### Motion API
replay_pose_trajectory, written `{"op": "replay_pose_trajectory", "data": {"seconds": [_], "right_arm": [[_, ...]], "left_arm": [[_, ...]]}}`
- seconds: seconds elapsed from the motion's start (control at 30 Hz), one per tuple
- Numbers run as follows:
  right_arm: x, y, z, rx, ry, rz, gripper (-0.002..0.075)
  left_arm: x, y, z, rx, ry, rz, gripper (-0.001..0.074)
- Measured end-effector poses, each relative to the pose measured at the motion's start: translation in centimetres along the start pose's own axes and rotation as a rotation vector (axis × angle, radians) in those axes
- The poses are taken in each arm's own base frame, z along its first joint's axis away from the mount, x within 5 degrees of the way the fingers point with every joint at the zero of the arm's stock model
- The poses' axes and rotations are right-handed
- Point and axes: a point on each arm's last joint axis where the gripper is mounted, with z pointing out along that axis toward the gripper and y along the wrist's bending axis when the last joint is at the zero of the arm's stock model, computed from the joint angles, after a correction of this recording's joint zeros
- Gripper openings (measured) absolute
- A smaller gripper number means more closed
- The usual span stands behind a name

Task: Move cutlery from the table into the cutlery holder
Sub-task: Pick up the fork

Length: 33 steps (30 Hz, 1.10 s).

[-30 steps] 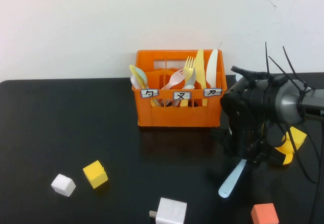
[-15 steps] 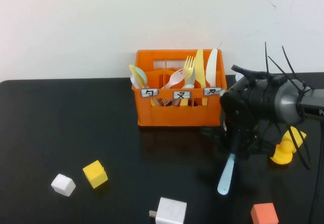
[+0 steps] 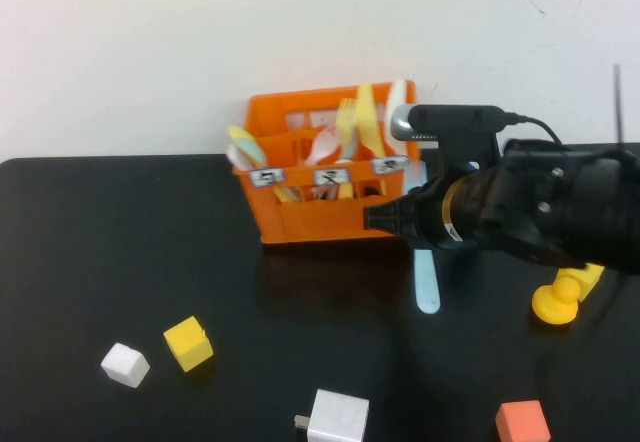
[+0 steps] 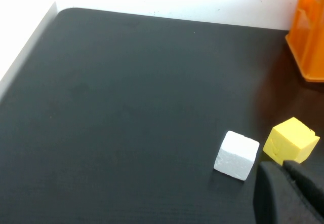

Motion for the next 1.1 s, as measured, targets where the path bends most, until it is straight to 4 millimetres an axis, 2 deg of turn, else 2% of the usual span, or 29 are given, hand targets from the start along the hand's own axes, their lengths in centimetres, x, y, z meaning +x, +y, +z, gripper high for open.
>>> {"op": "replay_pose_trajectory", "data": {"seconds": [0.1, 0.23, 0.53, 0.87, 1.0, 1.1], "right_arm": [[-0.1, 0.3, -1.1, -0.091, -0.056, -0.052, 0.0119], [-0.3, 0.5, -1.8, -0.123, -0.078, -0.11, 0.0118], [0.9, -0.5, -1.5, -0.036, -0.01, -0.071, 0.0118], [3.7, -2.6, -1.0, 0.09, 0.153, 0.074, 0.0118], [4.3, -2.1, -0.9, 0.015, 0.173, 0.132, 0.0118], [4.1, -1.2, -0.8, -0.099, 0.141, 0.108, 0.0118]], "left_arm": [[0.0, 0.0, 0.0, 0.0, 0.0, -0.002, -0.0003], [0.0, 0.0, 0.0, 0.0, 0.0, -0.002, -0.0003], [0.0, 0.0, 0.0, 0.0, 0.0, -0.002, -0.0003], [0.0, 0.0, 0.0, 0.0, 0.0, -0.002, -0.0003], [0.0, 0.0, 0.0, 0.0, 0.0, -0.002, -0.0003], [0.0, 0.0, 0.0, 0.0, 0.0, -0.002, -0.0003]]}}
